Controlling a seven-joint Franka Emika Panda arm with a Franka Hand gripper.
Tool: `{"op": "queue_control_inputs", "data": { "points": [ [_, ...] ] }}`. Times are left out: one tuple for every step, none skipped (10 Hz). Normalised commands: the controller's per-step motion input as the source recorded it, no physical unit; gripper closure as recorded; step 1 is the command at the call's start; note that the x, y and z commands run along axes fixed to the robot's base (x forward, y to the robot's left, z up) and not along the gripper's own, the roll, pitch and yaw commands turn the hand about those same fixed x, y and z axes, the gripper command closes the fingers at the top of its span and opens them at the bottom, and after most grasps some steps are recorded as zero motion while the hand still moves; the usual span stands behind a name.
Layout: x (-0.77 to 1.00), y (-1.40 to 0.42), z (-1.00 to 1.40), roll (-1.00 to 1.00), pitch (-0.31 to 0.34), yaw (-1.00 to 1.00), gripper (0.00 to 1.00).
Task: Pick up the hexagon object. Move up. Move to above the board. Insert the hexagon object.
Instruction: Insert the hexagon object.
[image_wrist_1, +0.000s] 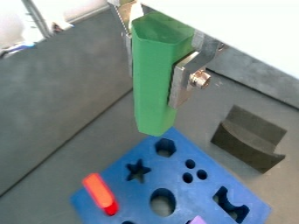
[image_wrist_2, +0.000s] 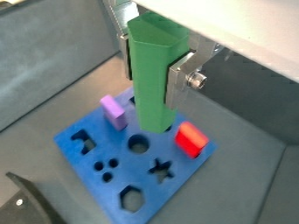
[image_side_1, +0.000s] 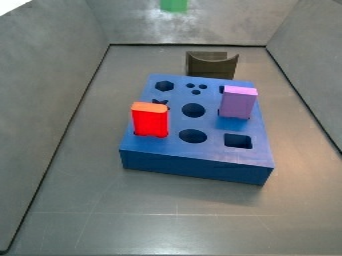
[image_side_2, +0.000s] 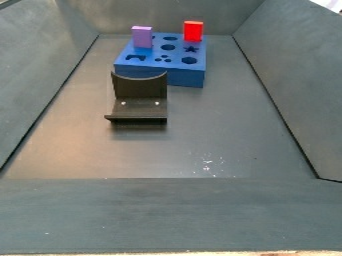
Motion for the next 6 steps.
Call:
{"op": "queue_control_inputs", "data": {
  "points": [
    [0.01, 0.55, -1.0, 0.04, 0.0, 0.0, 1.0],
    [-0.1, 0.57, -1.0, 0.0, -0.05, 0.37, 1.0],
    [-0.09, 0.53, -1.0, 0.0, -0.071, 0.48, 1.0],
    [0.0, 0.43, -1.0, 0.0, -0.107, 0.43, 1.0],
    [0.0, 0.26, -0.96, -0.03, -0.144, 0.34, 1.0],
    [0.0, 0.02, -0.8, -0.07, -0.21, 0.2, 1.0]
  ]
}}
